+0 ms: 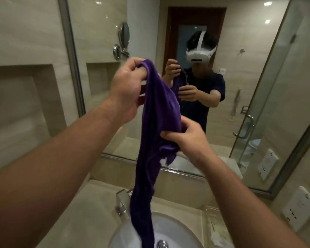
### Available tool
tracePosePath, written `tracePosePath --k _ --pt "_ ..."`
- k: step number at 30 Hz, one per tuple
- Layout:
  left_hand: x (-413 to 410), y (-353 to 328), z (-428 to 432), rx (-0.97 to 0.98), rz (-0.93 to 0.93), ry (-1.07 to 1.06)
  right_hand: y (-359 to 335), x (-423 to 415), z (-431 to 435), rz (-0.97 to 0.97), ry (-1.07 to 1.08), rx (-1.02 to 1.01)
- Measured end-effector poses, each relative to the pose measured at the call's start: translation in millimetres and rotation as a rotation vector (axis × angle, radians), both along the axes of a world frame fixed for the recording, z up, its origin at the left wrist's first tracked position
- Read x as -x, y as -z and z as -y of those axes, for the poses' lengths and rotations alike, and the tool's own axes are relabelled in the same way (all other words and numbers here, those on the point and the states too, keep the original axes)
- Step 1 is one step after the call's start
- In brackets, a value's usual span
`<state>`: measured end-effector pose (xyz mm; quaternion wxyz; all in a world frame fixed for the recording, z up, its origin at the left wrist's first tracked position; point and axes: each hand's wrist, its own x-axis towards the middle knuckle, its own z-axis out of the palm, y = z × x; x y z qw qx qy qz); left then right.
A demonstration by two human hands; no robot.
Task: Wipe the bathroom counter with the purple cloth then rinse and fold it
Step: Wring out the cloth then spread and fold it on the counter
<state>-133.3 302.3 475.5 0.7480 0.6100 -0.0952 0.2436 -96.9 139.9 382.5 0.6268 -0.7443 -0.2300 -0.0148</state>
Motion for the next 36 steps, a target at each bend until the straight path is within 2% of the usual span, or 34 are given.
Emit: tracePosePath --k 4,8,13,17,19,23,27,29,33,36 --pt "24 2 -60 -0.064 -0.128 -0.11 -56 2 -9 0.189 0.107 0.198" --pt "54 -1 -109 -0.126 -0.14 -0.069 -113 19 -31 0.278 0.09 0.364" --pt "98 -16 -157 -0.131 -0.084 -0.029 -160 37 -57 0.292 -0.031 0.735" --pt "129 -25 -183 -0.056 -0.072 -0.043 -182 47 -80 0.283 -0.202 0.865" --pt "140 -24 -193 -0.116 -0.061 -0.165 -191 47 -86 0.242 -0.313 0.922" --pt "164 -26 -208 -0.142 -0.067 -0.368 -202 36 -95 0.23 -0.437 0.885" --pt "185 -33 -213 -0.204 -0.065 -0.511 -200 17 -99 0.333 -0.402 0.811" --pt "195 -36 -211 -0.255 -0.082 -0.514 -196 8 -100 0.395 -0.375 0.746" --pt "213 -41 -192 -0.374 -0.197 -0.607 -185 -5 -99 0.364 -0.402 0.604" --pt "228 -44 -171 -0.398 -0.281 -0.668 -179 -8 -97 0.483 -0.406 0.584"
